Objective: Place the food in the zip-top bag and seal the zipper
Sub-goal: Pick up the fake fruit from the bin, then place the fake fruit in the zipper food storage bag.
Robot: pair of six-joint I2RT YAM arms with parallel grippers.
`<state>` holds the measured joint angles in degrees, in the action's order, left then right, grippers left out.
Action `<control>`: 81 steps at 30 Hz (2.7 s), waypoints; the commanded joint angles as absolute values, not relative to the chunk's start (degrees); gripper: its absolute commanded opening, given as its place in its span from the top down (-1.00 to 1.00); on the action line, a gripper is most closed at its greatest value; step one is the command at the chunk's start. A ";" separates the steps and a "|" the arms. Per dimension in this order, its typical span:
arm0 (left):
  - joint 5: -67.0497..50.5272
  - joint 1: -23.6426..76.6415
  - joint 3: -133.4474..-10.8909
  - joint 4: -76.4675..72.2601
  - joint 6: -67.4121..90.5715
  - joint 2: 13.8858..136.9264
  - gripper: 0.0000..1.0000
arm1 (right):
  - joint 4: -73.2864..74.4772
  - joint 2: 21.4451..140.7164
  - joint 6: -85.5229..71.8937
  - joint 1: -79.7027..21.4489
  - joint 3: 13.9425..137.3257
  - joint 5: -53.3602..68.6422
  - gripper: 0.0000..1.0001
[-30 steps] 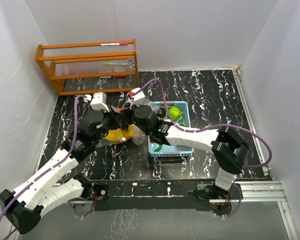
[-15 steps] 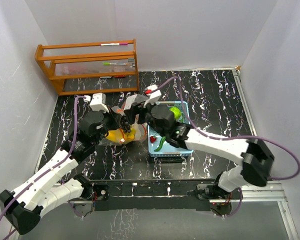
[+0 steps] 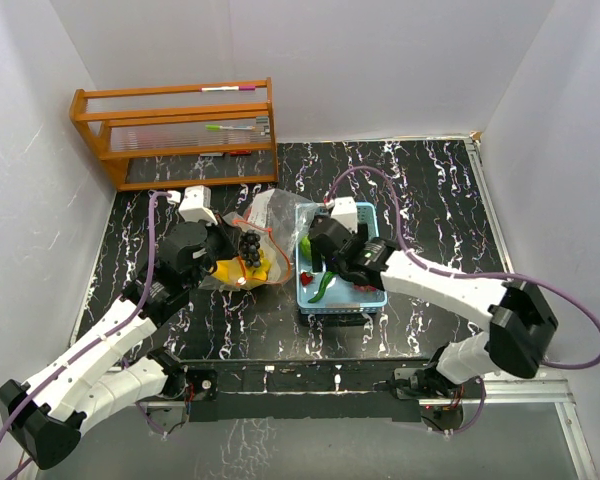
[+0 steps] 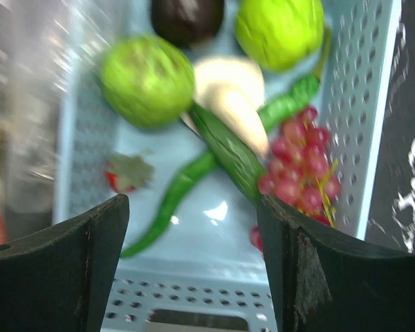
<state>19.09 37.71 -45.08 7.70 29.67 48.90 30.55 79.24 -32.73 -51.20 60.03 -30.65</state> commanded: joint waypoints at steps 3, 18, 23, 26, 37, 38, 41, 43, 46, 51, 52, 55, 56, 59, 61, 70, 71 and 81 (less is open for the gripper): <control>19.75 37.92 -45.29 5.81 29.44 47.08 1.00 | 47.08 83.29 -41.72 -51.50 60.89 -36.23 -0.57; 20.37 37.88 -44.69 6.57 28.68 46.16 1.00 | 45.30 90.91 -42.94 -49.67 56.54 -40.09 -0.64; 20.83 37.88 -44.61 6.94 28.32 45.78 1.00 | 43.33 92.17 -42.46 -49.30 55.25 -39.56 -0.27; 20.92 37.88 -44.63 7.02 28.30 45.87 1.00 | 43.34 91.44 -42.23 -49.31 55.84 -39.28 0.53; 21.09 37.88 -44.82 7.29 28.29 45.52 1.00 | 47.45 77.22 -36.32 -49.39 64.78 -35.90 0.85; 21.05 37.90 -44.82 7.32 28.29 45.53 1.00 | 46.82 75.19 -34.99 -49.35 64.97 -34.88 0.85; 20.96 37.88 -44.82 7.29 28.30 45.64 1.00 | 39.47 68.24 -30.28 -49.32 63.77 -27.45 0.85; 20.87 37.84 -44.90 7.21 28.22 45.85 1.00 | 35.23 63.81 -28.82 -49.35 62.50 -23.04 0.85; 20.67 37.88 -44.96 7.03 28.30 46.22 1.00 | 29.49 59.82 -26.75 -49.39 60.78 -16.33 0.85; 20.26 37.88 -45.32 6.94 28.45 46.80 1.00 | 20.29 58.89 -22.69 -49.43 58.27 -0.14 0.85; 20.22 37.88 -45.35 6.87 28.47 46.83 1.00 | 18.03 59.23 -22.02 -49.48 57.59 3.49 0.85; 20.15 37.88 -45.41 6.86 28.73 46.93 1.00 | 9.46 59.83 -20.26 -50.66 54.81 13.60 0.85; 20.15 37.88 -45.44 6.93 28.74 46.98 1.00 | 6.72 59.92 -19.66 -51.04 53.76 16.46 0.85; 19.97 37.88 -45.44 7.19 28.82 47.03 1.00 | -0.90 59.78 -18.68 -51.32 50.89 22.88 0.85; 19.87 37.88 -45.48 7.37 28.83 46.95 1.00 | -5.07 59.74 -18.35 -51.32 49.45 25.69 0.85; 18.42 37.89 -45.66 7.74 29.47 46.68 1.00 | -13.68 65.32 -17.72 -51.33 49.82 30.95 0.85; 18.18 37.86 -45.76 7.86 29.64 46.66 1.00 | -14.66 66.80 -17.75 -51.31 50.12 31.13 0.85; 13.96 37.92 -46.60 9.60 32.08 44.67 1.00 | -23.03 78.81 -16.73 -51.33 53.25 22.10 0.85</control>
